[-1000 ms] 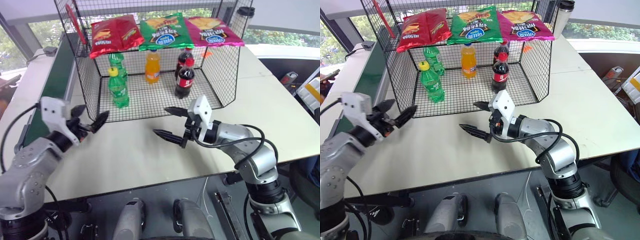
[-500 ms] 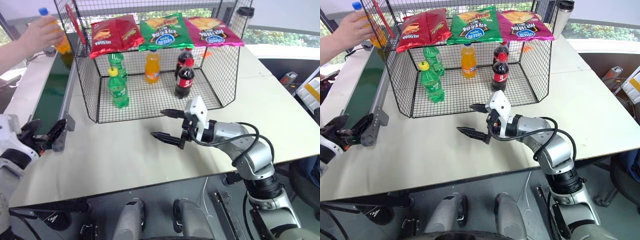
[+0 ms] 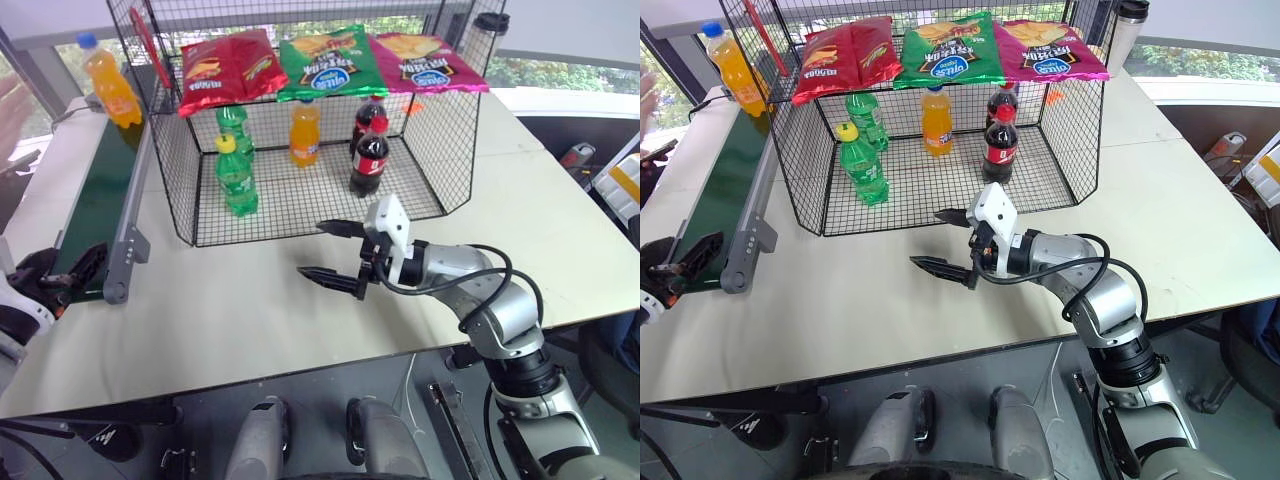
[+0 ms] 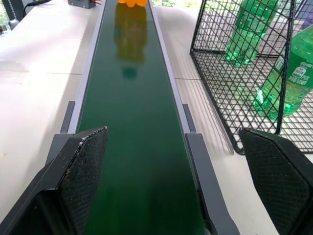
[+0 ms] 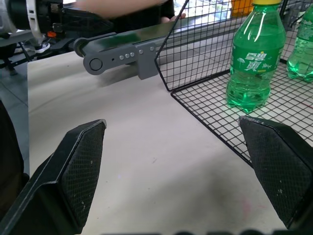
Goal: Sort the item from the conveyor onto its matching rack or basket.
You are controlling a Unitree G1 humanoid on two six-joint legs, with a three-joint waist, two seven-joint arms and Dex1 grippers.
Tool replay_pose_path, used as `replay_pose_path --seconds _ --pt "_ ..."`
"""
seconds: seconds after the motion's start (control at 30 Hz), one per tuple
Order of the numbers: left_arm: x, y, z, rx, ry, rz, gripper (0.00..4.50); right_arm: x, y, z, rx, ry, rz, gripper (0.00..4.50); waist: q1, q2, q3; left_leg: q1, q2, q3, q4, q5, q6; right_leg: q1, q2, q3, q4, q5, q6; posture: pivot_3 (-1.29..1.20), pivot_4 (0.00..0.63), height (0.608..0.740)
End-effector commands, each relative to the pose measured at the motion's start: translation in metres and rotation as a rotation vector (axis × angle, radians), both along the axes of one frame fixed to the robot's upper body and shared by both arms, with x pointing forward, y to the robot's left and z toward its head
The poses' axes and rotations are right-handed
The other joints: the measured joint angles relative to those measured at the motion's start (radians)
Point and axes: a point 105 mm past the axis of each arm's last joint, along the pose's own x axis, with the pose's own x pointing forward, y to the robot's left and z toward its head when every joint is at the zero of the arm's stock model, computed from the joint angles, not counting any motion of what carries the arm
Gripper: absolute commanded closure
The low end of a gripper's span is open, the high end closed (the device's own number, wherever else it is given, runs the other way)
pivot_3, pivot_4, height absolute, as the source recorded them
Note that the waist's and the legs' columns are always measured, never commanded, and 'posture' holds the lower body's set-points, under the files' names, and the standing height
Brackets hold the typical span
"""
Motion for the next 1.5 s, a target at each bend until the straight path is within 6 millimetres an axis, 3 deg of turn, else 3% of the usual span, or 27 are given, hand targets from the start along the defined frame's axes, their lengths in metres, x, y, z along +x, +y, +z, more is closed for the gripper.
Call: replay_pose_path --seconds 0.03,0.83,1.5 --pt "-0.003 0.006 0.015 0.04 -0.051 0.017 0.0 -0.007 0.003 0.013 0.023 -0.052 0.028 0.01 0.0 0.0 0.0 0.0 0.0 0.0 -0.001 0.0 0.0 0.0 0.0 0.0 0.0 0.0 0.0 0.0 0.15 0.739" --pt "-0.006 0.028 0.011 0.068 -0.068 0.126 0.0 0.001 0.001 0.01 0.006 -0.055 0.0 0.01 -0.001 0.0 0.0 0.0 -0.001 0.001 -0.01 0.0 0.0 -0.004 -0.002 0.0 -0.002 0.0 0.0 0.0 0.15 0.739" --pt "0.011 0.016 0.006 0.093 -0.075 0.086 0.0 0.003 0.0 0.01 0.001 -0.061 -0.009 0.01 -0.001 0.0 0.0 0.0 -0.001 0.001 -0.01 0.0 0.0 -0.003 -0.002 0.0 -0.002 0.0 0.0 0.0 0.15 0.739"
